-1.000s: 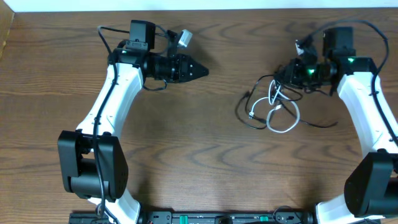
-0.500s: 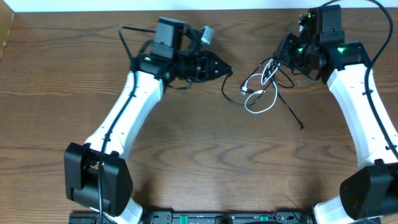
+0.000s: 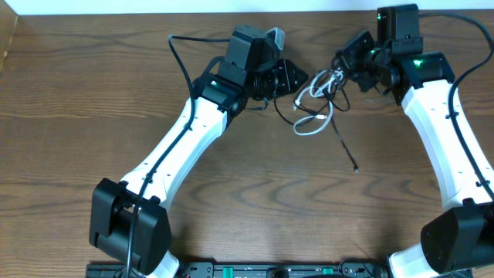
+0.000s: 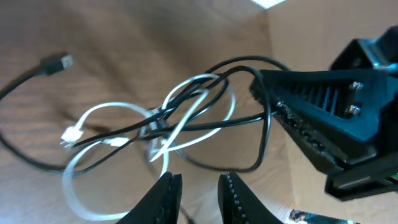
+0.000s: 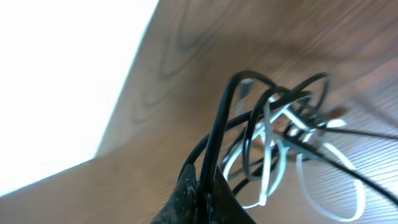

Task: Untangle cables

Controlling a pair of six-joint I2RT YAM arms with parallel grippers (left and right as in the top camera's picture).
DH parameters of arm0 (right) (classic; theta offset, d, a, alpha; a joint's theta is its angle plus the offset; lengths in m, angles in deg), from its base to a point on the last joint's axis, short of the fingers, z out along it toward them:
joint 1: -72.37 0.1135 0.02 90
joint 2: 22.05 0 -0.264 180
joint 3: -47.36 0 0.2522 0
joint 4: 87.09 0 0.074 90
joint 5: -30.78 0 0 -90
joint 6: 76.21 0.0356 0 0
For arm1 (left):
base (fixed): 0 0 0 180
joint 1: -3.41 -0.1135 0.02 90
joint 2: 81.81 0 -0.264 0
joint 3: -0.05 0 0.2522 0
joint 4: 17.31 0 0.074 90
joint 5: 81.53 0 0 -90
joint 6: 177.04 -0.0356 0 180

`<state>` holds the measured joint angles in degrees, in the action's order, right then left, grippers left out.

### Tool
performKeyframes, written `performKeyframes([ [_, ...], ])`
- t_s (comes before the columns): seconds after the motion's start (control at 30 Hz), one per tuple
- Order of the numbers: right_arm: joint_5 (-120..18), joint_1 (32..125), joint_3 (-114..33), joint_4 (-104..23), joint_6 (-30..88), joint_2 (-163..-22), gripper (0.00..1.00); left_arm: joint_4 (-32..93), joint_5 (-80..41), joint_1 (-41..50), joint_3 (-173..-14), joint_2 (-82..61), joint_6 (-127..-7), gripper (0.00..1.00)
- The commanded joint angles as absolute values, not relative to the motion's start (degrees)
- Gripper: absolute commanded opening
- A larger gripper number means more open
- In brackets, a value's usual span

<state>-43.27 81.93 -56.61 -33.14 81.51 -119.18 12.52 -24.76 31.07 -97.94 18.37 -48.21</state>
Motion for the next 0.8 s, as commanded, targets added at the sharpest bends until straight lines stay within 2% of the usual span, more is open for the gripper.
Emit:
performKeyframes([
  [0.0, -32.43, 81.80, -57.57, -37.45, 92.15, -119.04, 0.01, 10.34, -25.33, 31.02, -98.35, 17.74, -46.64, 0.25],
  [0.2, -25.94, 81.80, -57.57, -47.00, 97.64, -119.04, 0.02, 9.51, -26.29, 31.02, -98.35, 17.74, -46.64, 0.25],
  [0.5, -25.98, 81.78, -57.57, -49.32, 97.93, -119.04, 0.01, 1.44, -32.30, 31.07, -98.35, 17.74, -47.87, 0.25],
  [0.77, -25.35, 81.73, -57.57, -49.38, 96.99, -119.04, 0.02, -0.70, -34.16, 31.16, -98.33, 18.15, -52.98, 0.34],
])
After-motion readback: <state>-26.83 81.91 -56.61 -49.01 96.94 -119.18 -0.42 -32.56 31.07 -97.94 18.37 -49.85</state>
